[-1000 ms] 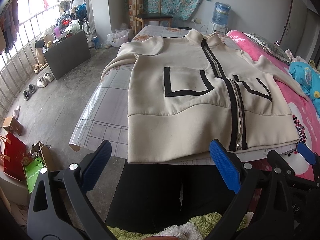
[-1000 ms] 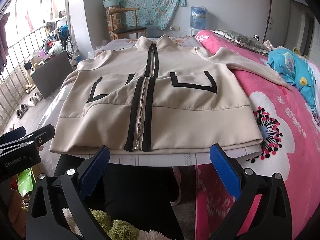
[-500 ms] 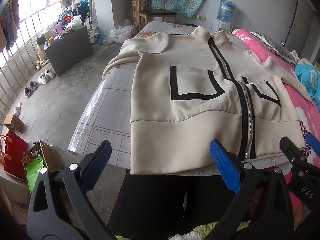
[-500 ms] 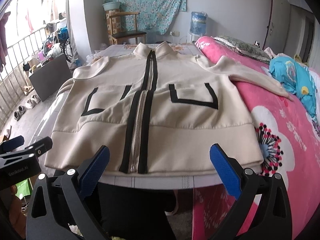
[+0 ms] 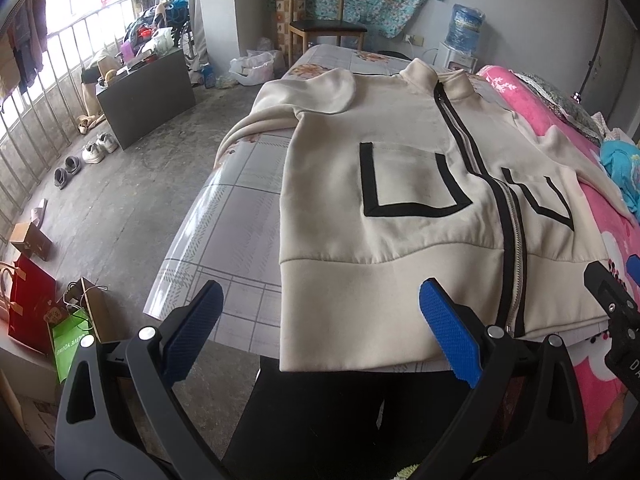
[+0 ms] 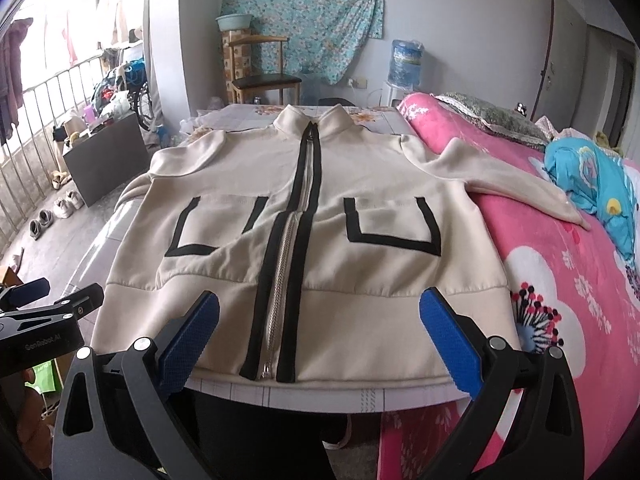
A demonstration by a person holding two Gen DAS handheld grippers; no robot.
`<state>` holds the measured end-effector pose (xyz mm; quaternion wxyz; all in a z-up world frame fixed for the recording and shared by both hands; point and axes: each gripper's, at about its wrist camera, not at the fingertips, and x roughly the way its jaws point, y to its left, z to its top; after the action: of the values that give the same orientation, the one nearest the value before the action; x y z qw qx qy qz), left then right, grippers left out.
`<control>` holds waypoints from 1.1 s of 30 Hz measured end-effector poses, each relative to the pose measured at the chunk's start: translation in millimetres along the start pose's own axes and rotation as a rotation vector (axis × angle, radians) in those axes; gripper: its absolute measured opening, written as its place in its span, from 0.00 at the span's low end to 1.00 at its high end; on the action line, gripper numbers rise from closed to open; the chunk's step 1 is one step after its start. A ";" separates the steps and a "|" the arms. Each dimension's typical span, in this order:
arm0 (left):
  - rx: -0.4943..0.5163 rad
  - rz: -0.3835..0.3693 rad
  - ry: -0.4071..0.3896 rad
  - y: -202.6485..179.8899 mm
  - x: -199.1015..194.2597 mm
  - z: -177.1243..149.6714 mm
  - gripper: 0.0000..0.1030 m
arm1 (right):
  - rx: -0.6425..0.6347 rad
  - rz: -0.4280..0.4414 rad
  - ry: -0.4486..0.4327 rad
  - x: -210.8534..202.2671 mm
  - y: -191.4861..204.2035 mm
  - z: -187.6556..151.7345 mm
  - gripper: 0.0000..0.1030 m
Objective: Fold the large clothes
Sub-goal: 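Grasp the jacket sleeve with the left gripper and lift it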
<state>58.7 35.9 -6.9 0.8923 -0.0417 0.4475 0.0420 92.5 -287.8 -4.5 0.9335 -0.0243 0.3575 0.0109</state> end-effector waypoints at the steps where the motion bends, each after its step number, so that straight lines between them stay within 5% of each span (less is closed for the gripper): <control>1: -0.002 0.001 -0.001 1.1 0.4 0.9 0.92 | -0.008 0.009 -0.004 0.5 2.1 2.6 0.95; 6: -0.008 -0.002 -0.024 13.3 8.2 8.8 0.92 | -0.070 0.067 -0.020 8.6 22.0 19.6 0.95; 12: -0.042 -0.045 -0.147 64.6 12.1 26.8 0.92 | -0.152 0.170 -0.045 27.7 59.3 56.9 0.95; 16: -0.168 -0.190 -0.199 128.1 19.5 42.8 0.92 | -0.189 0.280 -0.024 50.4 95.9 80.1 0.95; 22: -0.384 -0.279 -0.166 230.9 59.0 72.0 0.92 | -0.235 0.377 0.074 97.9 151.2 97.5 0.95; 27: -0.595 -0.327 -0.037 302.2 135.4 73.7 0.92 | -0.259 0.375 0.139 130.3 181.1 97.3 0.95; 33: -0.971 -0.614 0.226 354.4 271.8 22.1 0.92 | -0.278 0.336 0.229 166.9 197.4 84.1 0.95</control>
<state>198.4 400.5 -224.8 0.6893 -0.5776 0.4368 -0.0229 265.3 -85.6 -60.9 0.8596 -0.0936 0.4552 0.2122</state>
